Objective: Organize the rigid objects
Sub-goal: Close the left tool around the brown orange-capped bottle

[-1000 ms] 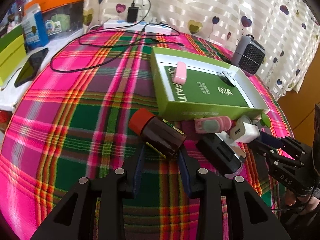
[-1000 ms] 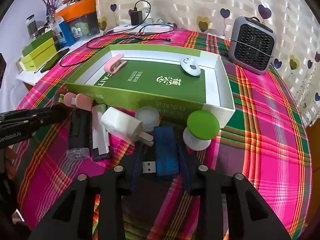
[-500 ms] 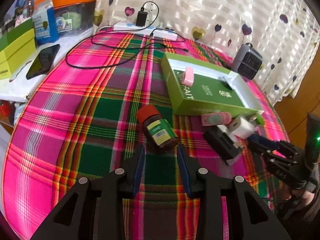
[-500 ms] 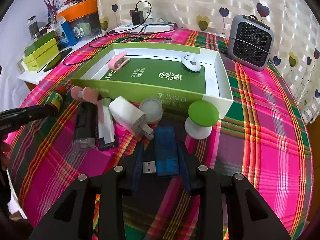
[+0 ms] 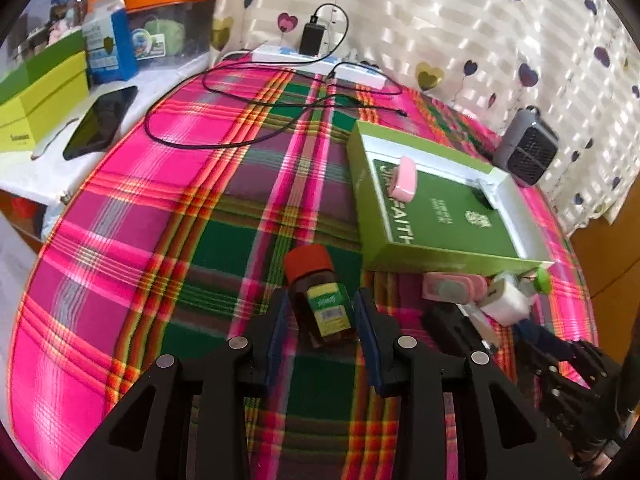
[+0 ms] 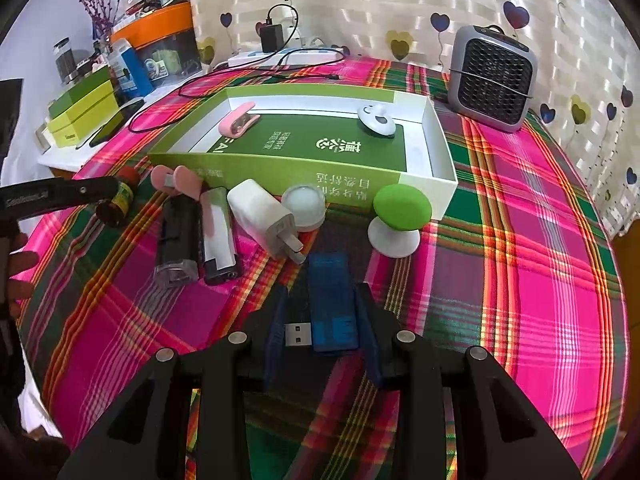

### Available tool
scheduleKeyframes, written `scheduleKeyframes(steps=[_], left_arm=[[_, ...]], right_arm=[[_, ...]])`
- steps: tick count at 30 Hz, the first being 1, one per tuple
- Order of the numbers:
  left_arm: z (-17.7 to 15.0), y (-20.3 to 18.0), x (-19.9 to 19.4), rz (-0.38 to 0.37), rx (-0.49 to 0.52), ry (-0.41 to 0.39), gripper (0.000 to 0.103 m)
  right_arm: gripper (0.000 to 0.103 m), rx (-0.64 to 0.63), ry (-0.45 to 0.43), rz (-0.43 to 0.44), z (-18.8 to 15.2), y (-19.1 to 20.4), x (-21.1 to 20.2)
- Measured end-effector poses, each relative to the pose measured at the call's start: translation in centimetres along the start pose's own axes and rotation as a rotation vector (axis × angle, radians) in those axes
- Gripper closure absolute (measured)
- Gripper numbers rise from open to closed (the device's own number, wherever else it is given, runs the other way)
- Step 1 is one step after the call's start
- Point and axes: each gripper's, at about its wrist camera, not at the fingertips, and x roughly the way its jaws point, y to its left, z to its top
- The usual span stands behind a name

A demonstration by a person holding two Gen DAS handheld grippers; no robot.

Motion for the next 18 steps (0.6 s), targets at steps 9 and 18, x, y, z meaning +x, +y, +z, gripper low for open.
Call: scheduleKeyframes(steps=[9,18], left_arm=[[0.4,0.0,1.1,0.031,0.024,0.016,0.07],[1.1,-0.4,2.2,0.043,0.082,0.036,0.07]], right_arm=[[0.068,0.008,-0.002,0.005,0.1,-0.1,0.0],[0.068,0.008,-0.003,0.003,0.1,-0.2,0.0]])
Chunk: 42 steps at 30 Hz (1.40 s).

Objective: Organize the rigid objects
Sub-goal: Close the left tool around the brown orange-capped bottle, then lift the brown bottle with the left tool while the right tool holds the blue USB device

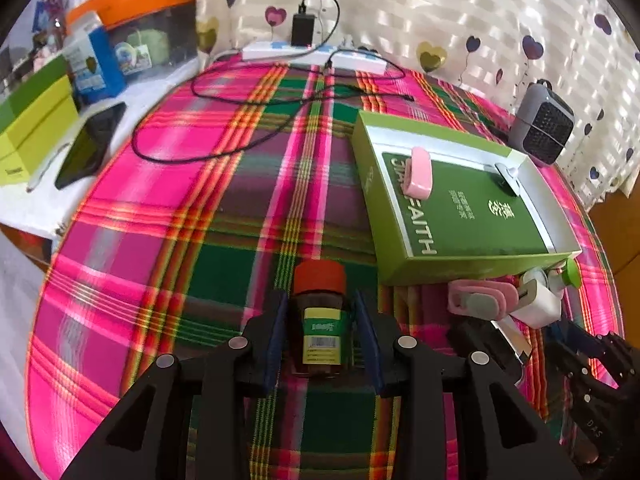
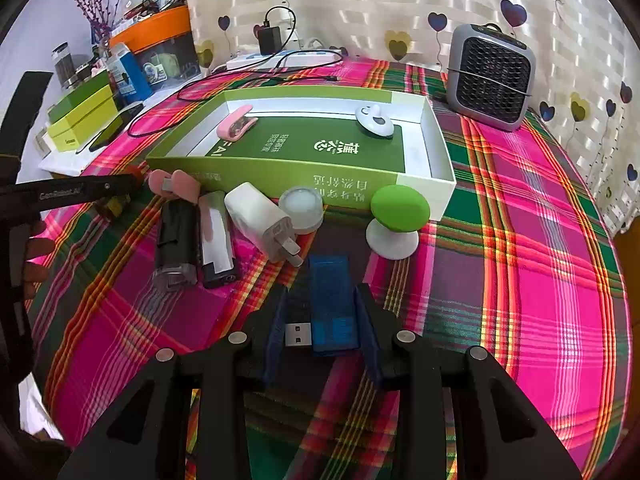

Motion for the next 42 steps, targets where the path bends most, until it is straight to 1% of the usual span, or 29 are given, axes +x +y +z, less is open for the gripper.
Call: scheduleKeyframes(steps=[3,13,16,21,31,42], left_arm=[[-0.21,0.03,0.36,-0.007,-0.005,0.006,0.07],[-0.2,0.45,0.39,-0.032,-0.026,-0.013,0.07],[-0.29,0.41,0.35,-0.035,-0.019,-0.017,0.07],[-0.46,0.23,0.29,-0.023,-0.007,-0.026,0.072],[-0.71,0.04,0.21,-0.014,0.013,-0.045,0.073],[-0.74,0.04,0.12,-0.013,0.014,-0.047,0.073]], right_arm=[[0.068,0.001,-0.001,0.001,-0.01,-0.03,0.01],[0.068,0.005,-0.003,-0.001,0.26,-0.16,0.05],[0.068,0.004,-0.003,-0.001,0.24,-0.14,0.05],[0.068,0.005,-0.004,0.0,0.21,-0.1,0.05],[0.068,0.005,-0.004,0.0,0.2,-0.05,0.05],[0.068,0.003,-0.004,-0.005,0.3,-0.11,0.09]])
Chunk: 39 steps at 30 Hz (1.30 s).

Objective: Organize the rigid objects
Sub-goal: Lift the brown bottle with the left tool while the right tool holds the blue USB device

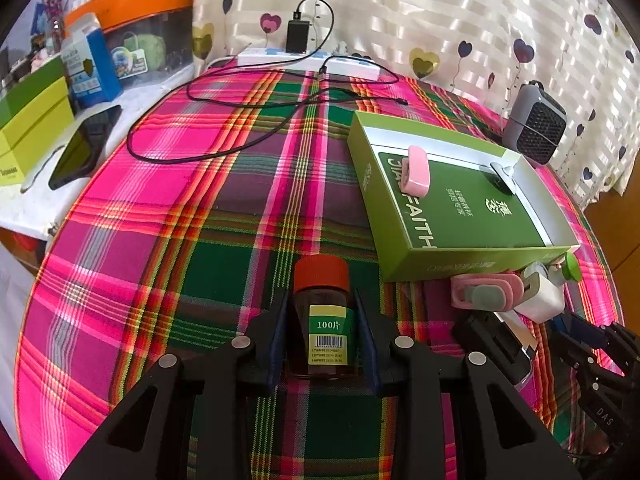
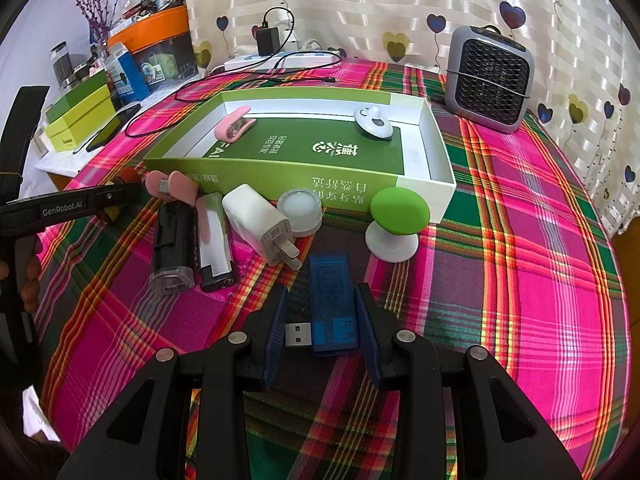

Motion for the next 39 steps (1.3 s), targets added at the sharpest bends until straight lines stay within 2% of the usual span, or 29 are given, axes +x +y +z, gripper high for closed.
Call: scheduleKeyframes(steps=[28,39], left_arm=[[-0.5,-1.1,-0.7,-0.015,0.023,0.0,0.073],[-0.4,-1.8,-2.4,-0.017,0.051,-0.039,0.073]], right_arm=[[0.068,0.022,-0.004,0.011,0.0,-0.3,-0.2],[0.068,0.026,-0.015,0.013,0.2,-0.3,-0.6]])
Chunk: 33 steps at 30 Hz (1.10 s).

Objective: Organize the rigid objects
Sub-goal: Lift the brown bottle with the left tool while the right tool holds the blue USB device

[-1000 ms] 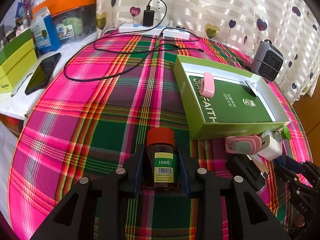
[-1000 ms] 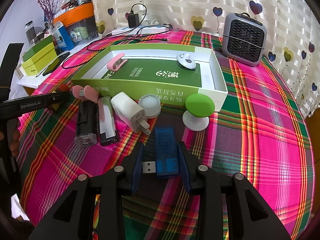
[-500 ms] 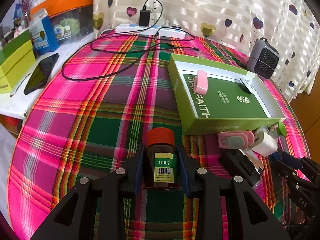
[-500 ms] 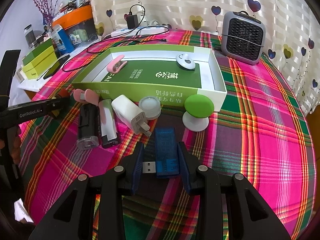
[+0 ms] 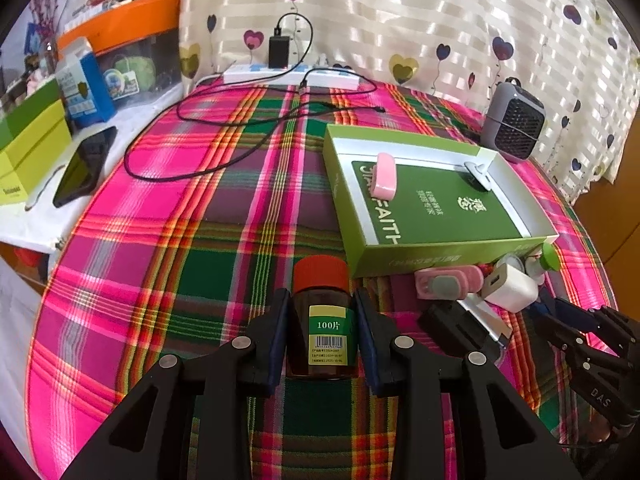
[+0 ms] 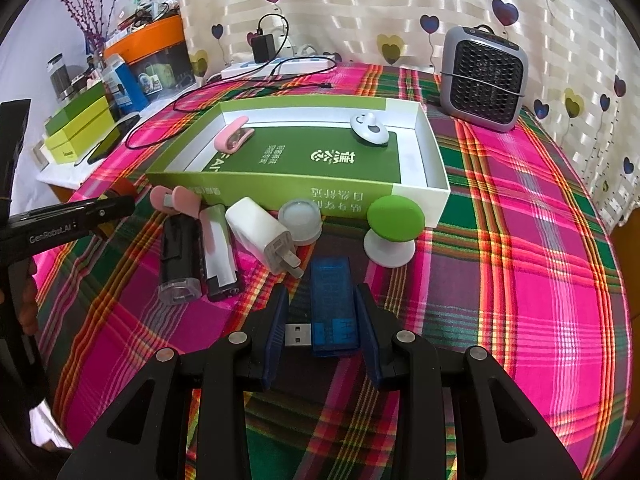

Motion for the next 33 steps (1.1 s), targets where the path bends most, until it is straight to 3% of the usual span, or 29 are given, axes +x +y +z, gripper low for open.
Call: scheduleKeyframes(steps=[33], left_arm=[[1.6,-3.1,-3.0,-0.08,0.078,-0.063,0.073]], right_arm=[[0.068,-0.005,-0.071,0.013,2.2,0.5,-2.8]])
